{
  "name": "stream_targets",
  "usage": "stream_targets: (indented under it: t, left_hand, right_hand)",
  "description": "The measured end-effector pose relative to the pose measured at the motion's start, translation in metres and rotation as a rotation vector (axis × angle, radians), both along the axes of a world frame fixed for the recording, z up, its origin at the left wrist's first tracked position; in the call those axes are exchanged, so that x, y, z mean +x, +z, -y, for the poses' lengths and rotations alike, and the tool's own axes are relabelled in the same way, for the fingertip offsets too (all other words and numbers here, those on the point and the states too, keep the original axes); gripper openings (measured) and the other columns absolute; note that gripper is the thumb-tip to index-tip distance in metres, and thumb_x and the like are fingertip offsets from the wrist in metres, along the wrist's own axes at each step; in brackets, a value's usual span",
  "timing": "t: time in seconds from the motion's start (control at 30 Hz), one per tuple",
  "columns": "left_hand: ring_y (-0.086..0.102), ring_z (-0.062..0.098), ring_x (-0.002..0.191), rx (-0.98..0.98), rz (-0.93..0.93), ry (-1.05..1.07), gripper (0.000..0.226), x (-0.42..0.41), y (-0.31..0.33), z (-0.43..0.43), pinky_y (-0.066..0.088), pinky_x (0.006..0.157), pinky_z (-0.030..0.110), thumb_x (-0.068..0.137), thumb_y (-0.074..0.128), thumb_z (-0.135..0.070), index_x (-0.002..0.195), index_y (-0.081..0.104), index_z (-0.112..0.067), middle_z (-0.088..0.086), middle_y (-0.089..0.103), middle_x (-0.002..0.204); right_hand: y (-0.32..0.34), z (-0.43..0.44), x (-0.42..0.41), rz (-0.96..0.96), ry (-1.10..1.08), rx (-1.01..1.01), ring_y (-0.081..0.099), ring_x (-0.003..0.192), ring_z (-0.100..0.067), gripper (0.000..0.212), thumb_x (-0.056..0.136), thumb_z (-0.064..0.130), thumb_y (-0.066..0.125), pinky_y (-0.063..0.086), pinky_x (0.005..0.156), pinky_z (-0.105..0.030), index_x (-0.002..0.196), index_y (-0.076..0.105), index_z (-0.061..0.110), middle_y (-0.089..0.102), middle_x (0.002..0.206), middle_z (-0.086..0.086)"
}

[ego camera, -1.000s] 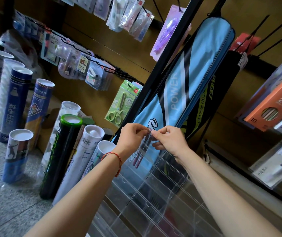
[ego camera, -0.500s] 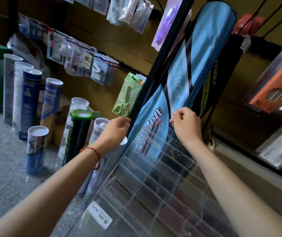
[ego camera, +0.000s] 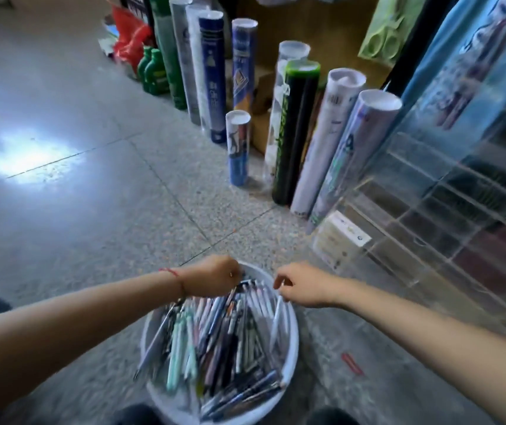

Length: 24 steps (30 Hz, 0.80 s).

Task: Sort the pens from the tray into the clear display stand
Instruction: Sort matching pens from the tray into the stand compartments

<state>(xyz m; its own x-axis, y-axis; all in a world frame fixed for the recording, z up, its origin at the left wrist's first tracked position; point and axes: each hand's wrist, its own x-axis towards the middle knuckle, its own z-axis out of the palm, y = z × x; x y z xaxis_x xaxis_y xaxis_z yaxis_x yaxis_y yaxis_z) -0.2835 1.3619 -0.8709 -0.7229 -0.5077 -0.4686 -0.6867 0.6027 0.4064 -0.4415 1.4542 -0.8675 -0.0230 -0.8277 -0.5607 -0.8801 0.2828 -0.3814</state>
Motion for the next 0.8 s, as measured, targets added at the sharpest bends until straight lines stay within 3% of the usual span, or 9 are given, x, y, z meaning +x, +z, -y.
stream_targets:
  t: [0.13, 0.23, 0.43, 0.63, 0.7, 0.8]
  left_hand:
    - [0.06, 0.032, 0.09, 0.058, 0.137, -0.044, 0.02, 0.041, -0.049, -0.026, 0.043, 0.074, 0.031, 0.088, 0.046, -0.014, 0.09, 0.062, -0.002, 0.018, 0.065, 0.094]
    - [0.052, 0.022, 0.077, 0.144, 0.181, -0.008, 0.019, 0.055, -0.074, -0.055, 0.036, 0.065, 0.023, 0.089, 0.045, -0.011, 0.092, 0.062, -0.002, 0.013, 0.063, 0.089]
    - [0.056, 0.031, 0.107, 0.261, 0.264, -0.063, 0.027, 0.058, -0.113, -0.119, 0.046, 0.086, 0.033, 0.091, 0.041, -0.016, 0.109, 0.06, -0.009, 0.014, 0.061, 0.116]
    - [0.049, 0.026, 0.121, 0.309, 0.291, -0.059, 0.037, 0.072, -0.121, -0.135, 0.042, 0.093, 0.031, 0.09, 0.041, -0.016, 0.126, 0.051, -0.018, 0.009, 0.054, 0.131]
    - [0.048, 0.028, 0.122, 0.309, 0.297, -0.069, 0.044, 0.078, -0.123, -0.136, 0.043, 0.094, 0.033, 0.089, 0.041, -0.015, 0.133, 0.045, -0.02, 0.011, 0.052, 0.133]
    - [0.05, 0.03, 0.121, 0.314, 0.339, -0.067, 0.052, 0.079, -0.131, -0.137, 0.045, 0.096, 0.036, 0.089, 0.04, -0.016, 0.141, 0.034, -0.024, 0.011, 0.051, 0.134]
  right_hand:
    - [-0.049, 0.003, -0.002, 0.038, 0.019, 0.173, 0.066, 0.082, -0.031, 0.029, 0.084, 0.005, 0.051, 0.048, 0.064, -0.028, 0.107, 0.063, -0.007, 0.065, 0.106, -0.027]
    - [-0.08, -0.006, 0.018, 0.055, 0.106, 0.172, 0.063, 0.099, -0.031, 0.026, 0.084, 0.007, 0.055, 0.049, 0.079, -0.031, 0.107, 0.065, -0.003, 0.066, 0.108, -0.021]
    - [-0.142, -0.053, 0.051, 0.054, 0.22, 0.163, 0.055, 0.104, -0.032, 0.023, 0.084, 0.008, 0.056, 0.048, 0.086, -0.039, 0.107, 0.056, 0.008, 0.054, 0.114, -0.014]
    - [-0.144, -0.063, 0.05, 0.014, 0.313, 0.155, 0.05, 0.09, -0.026, 0.022, 0.082, 0.012, 0.063, 0.039, 0.073, -0.035, 0.087, 0.042, 0.013, 0.045, 0.096, -0.007]
    - [-0.142, -0.067, 0.05, -0.055, 0.411, 0.144, 0.052, 0.097, -0.029, 0.02, 0.083, 0.019, 0.064, 0.042, 0.077, -0.037, 0.093, 0.049, 0.011, 0.051, 0.104, -0.011]
    - [-0.147, -0.077, 0.054, -0.233, 0.619, 0.085, 0.053, 0.109, -0.035, 0.032, 0.086, 0.017, 0.058, 0.044, 0.087, -0.043, 0.114, 0.052, 0.003, 0.051, 0.119, -0.017]
